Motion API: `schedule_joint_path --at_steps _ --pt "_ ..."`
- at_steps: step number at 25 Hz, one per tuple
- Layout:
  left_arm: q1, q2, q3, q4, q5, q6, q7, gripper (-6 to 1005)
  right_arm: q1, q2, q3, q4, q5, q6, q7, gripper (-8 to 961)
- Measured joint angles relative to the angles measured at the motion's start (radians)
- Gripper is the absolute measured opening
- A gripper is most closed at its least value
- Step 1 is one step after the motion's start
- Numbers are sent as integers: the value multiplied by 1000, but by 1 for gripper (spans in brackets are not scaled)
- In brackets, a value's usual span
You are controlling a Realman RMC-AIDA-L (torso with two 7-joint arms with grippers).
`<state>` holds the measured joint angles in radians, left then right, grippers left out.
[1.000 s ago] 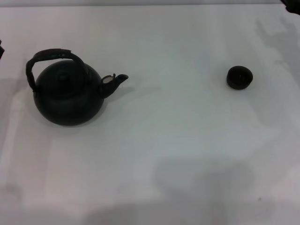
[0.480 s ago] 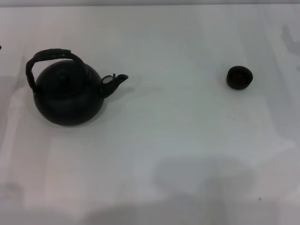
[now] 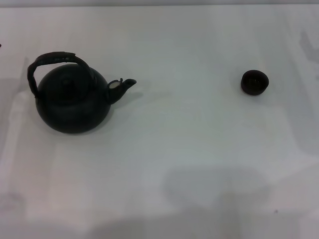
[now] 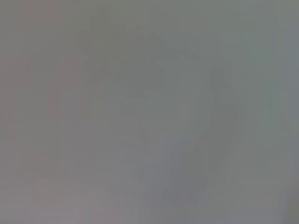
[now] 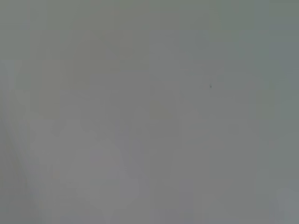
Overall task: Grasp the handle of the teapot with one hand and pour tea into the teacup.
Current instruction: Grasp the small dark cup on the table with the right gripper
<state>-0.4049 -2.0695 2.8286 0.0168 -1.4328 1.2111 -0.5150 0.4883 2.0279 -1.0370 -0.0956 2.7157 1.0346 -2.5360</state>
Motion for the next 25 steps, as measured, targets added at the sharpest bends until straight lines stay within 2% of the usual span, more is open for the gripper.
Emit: schedule_joint_path --at_steps 11,25 --pt "-1 0 0 -20 0 1 -22 791 -1 0 12 75 5 84 1 826" --pt "34 -1 11 -23 42 23 -141 790 1 0 4 96 -4 74 -79 826"
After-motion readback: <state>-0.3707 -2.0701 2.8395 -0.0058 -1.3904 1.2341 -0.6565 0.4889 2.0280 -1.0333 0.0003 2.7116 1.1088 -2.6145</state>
